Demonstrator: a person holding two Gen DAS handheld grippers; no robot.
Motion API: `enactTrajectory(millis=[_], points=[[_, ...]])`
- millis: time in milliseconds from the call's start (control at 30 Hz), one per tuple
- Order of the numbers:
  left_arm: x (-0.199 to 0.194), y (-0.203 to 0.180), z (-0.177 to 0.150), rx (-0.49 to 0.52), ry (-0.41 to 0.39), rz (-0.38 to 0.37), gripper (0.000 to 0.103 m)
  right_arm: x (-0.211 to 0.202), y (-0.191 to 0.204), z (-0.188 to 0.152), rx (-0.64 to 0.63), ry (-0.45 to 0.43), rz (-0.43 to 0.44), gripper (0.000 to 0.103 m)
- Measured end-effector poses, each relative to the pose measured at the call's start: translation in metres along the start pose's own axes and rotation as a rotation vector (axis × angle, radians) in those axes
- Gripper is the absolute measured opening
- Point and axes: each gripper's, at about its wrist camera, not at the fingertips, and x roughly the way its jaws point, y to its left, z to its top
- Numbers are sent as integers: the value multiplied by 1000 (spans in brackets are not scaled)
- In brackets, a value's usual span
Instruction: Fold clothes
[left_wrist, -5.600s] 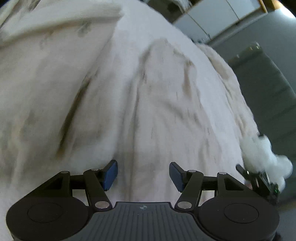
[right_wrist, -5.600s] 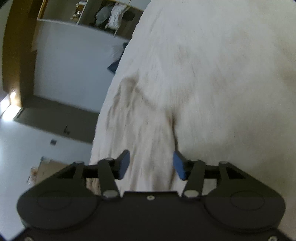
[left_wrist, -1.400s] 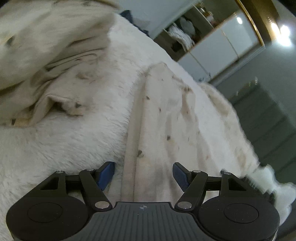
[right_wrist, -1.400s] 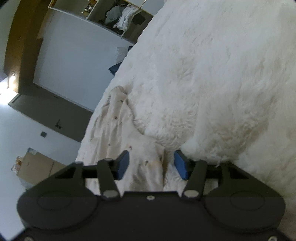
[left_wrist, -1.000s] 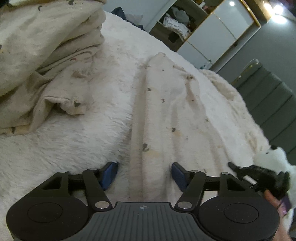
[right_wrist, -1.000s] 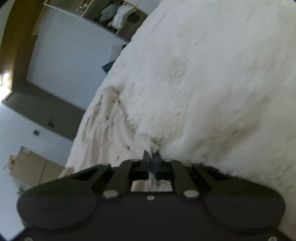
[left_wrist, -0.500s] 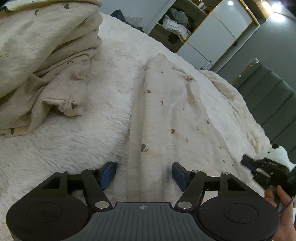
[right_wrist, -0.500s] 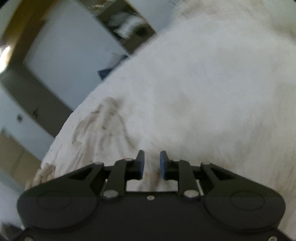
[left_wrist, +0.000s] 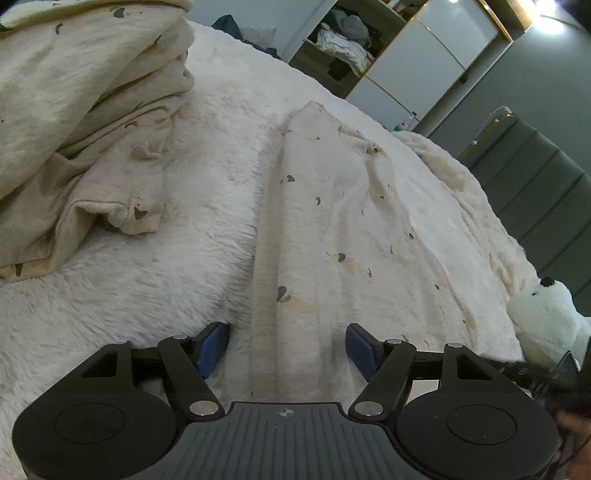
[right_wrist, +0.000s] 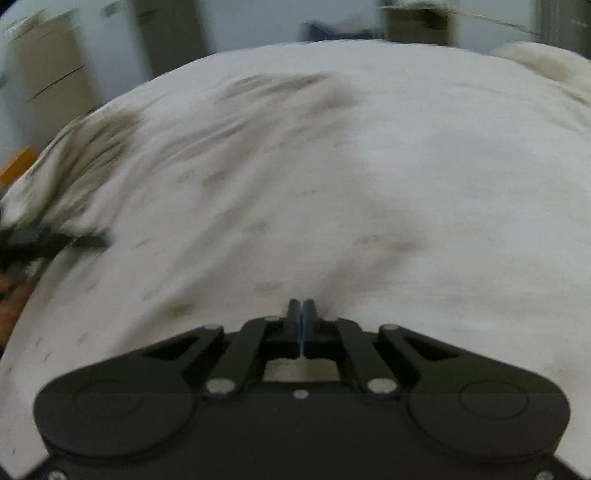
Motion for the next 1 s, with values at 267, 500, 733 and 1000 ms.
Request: enactTrajectory(millis=[267, 500, 733, 1000], points=[[-4, 2, 2, -16, 15, -17, 66, -20, -14, -26, 190, 187, 348, 47], [-9, 1, 2, -28, 32, -19, 66, 0, -27, -55, 353, 297, 515, 48], [-13, 4, 2, -64, 47, -34, 67, 23, -57, -93, 607, 325, 717, 44], [-15, 5, -1, -81, 38, -33, 67, 34, -64, -106, 696, 349, 886, 40]])
